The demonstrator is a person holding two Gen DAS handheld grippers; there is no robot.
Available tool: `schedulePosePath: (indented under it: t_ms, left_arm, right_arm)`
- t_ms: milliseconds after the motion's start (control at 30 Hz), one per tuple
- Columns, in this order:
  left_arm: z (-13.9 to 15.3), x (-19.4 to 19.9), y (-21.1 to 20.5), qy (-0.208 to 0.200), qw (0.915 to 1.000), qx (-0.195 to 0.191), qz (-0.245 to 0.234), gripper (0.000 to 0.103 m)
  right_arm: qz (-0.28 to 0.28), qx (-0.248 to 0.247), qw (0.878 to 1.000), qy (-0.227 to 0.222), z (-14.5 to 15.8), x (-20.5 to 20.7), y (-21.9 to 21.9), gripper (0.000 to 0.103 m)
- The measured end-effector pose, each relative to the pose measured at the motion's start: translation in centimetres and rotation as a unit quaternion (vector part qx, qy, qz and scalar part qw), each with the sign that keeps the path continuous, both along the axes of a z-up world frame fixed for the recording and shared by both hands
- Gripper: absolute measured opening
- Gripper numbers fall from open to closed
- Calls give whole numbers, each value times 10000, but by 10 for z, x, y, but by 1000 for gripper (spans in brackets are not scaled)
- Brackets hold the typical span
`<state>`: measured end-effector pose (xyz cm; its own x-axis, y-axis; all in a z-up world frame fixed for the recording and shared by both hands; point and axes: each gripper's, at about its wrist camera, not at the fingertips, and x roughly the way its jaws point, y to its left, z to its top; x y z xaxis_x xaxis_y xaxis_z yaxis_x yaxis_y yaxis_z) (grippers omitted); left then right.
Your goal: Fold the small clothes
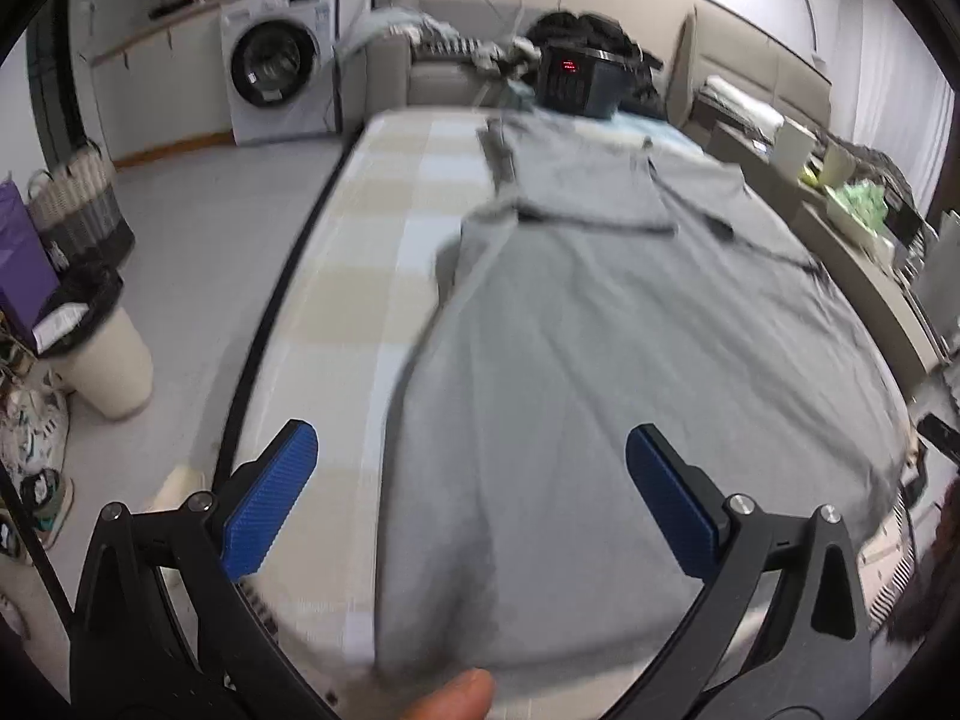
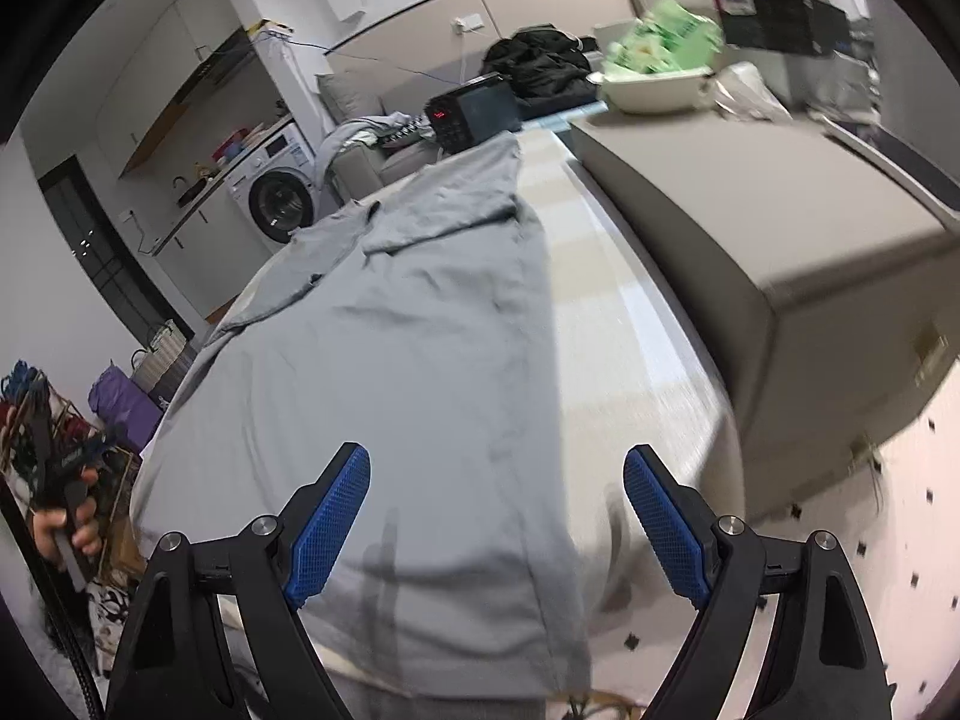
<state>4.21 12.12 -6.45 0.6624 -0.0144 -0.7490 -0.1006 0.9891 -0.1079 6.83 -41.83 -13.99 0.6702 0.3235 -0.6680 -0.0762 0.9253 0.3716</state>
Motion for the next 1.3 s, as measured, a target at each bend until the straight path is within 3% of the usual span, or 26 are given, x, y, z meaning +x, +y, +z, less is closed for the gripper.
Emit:
schedulePosePath:
  t_ms: [133, 233, 467, 667, 833, 1000, 1100, 1300]
  left_arm:
    - [-13, -35, 9, 229, 9985, -204, -457, 102]
    - [-25, -58, 18, 375, 9978, -295, -460, 100]
    - [-55, -94, 38, 443, 9935, -958, -415, 85]
    - [-62, -96, 37, 430, 9929, -960, -560, 82]
    - [-51, -94, 25, 318, 9871, -1183, -1029, 79]
    - [-63, -87, 19, 572, 9868, -1131, -1008, 79]
    - [-66, -87, 22, 572, 9856, -1266, -963, 79]
    - [-70, -83, 35, 467, 9804, -1724, -830, 79]
  right_arm:
    - [268, 82, 9994, 186, -5, -16, -13, 88]
    - [344, 299, 9982, 382, -18, -23, -23, 88]
    - [425, 993, 9911, 776, -59, -19, -33, 88]
    - [1141, 1312, 9823, 702, -68, -24, -12, 78]
    - [1696, 1441, 9734, 548, -61, -34, 1, 74]
    - [1765, 1922, 9645, 408, -62, -37, -5, 71]
    - [1730, 2246, 9583, 353, -65, -37, -14, 69]
    - [1650, 2358, 9570, 355, -70, -32, -17, 59]
